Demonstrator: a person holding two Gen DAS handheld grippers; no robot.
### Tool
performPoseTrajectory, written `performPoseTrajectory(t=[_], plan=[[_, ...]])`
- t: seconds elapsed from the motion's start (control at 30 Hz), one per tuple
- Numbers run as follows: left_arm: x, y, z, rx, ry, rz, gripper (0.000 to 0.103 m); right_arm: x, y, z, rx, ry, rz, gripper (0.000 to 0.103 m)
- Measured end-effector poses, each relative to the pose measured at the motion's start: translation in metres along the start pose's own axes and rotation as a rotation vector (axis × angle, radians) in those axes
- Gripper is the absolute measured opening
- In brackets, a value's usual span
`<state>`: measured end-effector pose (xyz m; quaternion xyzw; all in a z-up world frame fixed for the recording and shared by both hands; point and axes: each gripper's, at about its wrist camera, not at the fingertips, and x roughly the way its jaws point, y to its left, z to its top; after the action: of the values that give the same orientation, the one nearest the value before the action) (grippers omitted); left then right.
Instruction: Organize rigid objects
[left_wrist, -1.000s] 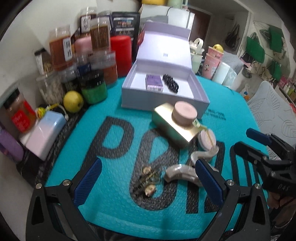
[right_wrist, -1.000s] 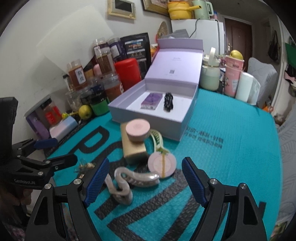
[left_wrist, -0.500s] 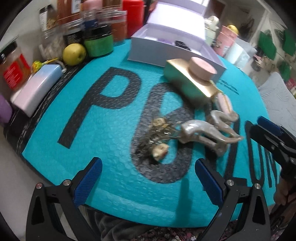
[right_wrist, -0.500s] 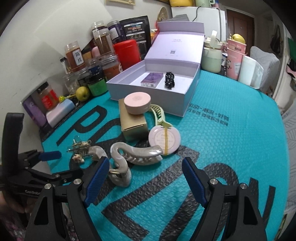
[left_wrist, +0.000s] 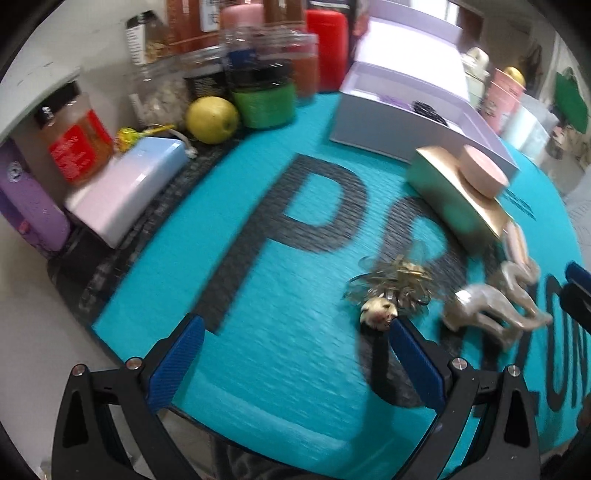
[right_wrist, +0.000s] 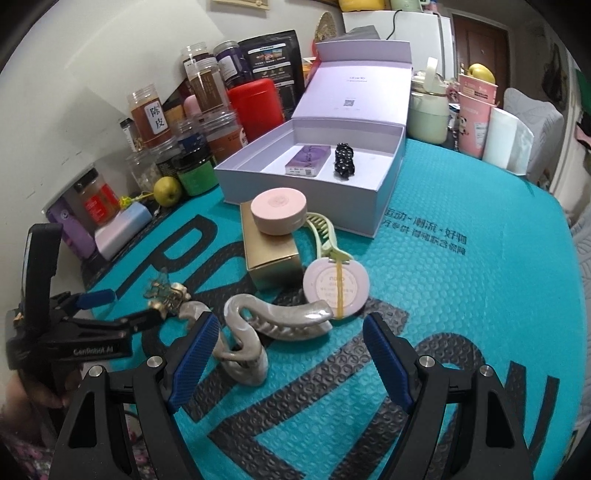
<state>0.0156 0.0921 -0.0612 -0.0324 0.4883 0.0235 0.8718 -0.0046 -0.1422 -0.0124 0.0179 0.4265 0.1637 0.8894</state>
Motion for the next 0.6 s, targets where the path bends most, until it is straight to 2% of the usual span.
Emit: performPoseTrajectory(t=[0.17,0.23,0.4,0.5,0.6], plan=[[0.003,0.012,0.009,-0.029,-0.021,-0.017,0.102,0.009,0.003,0.002,-0.012,0.026,0.012,0.081],[0.000,0.013,0.011,-0.022,-0.032,-0.061,0.102,0.012,0.003,0.003,-0.008,0.035,0.020,0.081],[-0.013,0.004,0.015,0.018,-0.056,-0.237,0.102,0.016,0.000,0.005,0.013,0.044,0.042,0.081],[-0.018,-0.007,0.019,0.075,-0.075,-0.287,0.102,0.017,-0.002,0.006,0.029,0.047,0.053,0.081],[-0.014,-0.020,0.023,0.145,-0.088,-0.295,0.102,0.016,-0.004,0.005,0.034,0.048,0.044,0.081]])
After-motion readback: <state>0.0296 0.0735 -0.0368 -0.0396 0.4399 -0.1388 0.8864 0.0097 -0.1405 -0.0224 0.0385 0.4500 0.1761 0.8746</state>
